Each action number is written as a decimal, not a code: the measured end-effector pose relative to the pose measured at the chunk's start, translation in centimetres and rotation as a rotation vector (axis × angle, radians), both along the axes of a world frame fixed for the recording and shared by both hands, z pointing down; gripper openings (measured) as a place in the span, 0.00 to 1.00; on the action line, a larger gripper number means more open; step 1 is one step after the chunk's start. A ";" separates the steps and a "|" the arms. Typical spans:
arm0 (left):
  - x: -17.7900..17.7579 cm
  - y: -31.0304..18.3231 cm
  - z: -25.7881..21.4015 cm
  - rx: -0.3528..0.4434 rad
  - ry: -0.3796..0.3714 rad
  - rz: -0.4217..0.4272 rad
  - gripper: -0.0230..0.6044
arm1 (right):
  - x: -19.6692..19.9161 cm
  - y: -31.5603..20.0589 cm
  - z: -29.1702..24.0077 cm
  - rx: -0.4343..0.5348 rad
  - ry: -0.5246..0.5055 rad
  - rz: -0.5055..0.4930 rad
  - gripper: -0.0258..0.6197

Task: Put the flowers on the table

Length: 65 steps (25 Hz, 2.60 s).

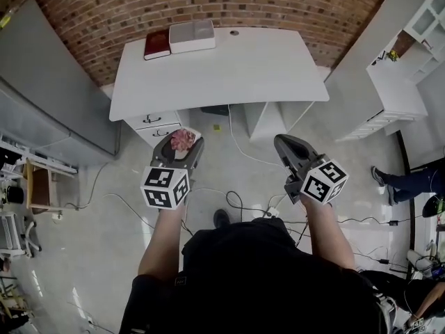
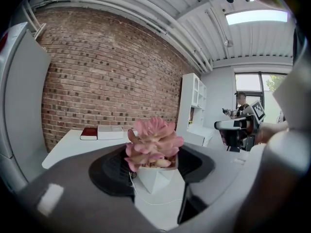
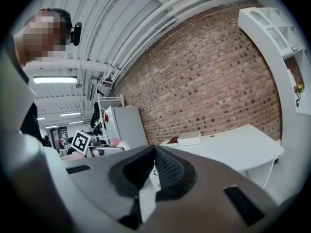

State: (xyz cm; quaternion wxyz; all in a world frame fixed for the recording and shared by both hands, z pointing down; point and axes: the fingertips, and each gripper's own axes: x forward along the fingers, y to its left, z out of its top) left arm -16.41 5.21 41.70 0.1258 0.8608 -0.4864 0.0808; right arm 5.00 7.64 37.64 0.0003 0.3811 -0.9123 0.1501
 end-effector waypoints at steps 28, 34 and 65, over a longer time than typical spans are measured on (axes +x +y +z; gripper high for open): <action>-1.4 -18.8 1.6 -0.057 -0.029 -0.093 0.47 | -0.8 -21.4 2.3 -0.055 -0.074 -0.073 0.05; 2.6 -27.3 2.5 -0.104 -0.055 -0.101 0.47 | 2.6 -30.9 4.0 -0.106 -0.081 -0.103 0.05; 9.3 -45.9 11.1 -0.259 -0.108 0.042 0.47 | 5.3 -46.4 6.6 -0.189 -0.030 -0.079 0.05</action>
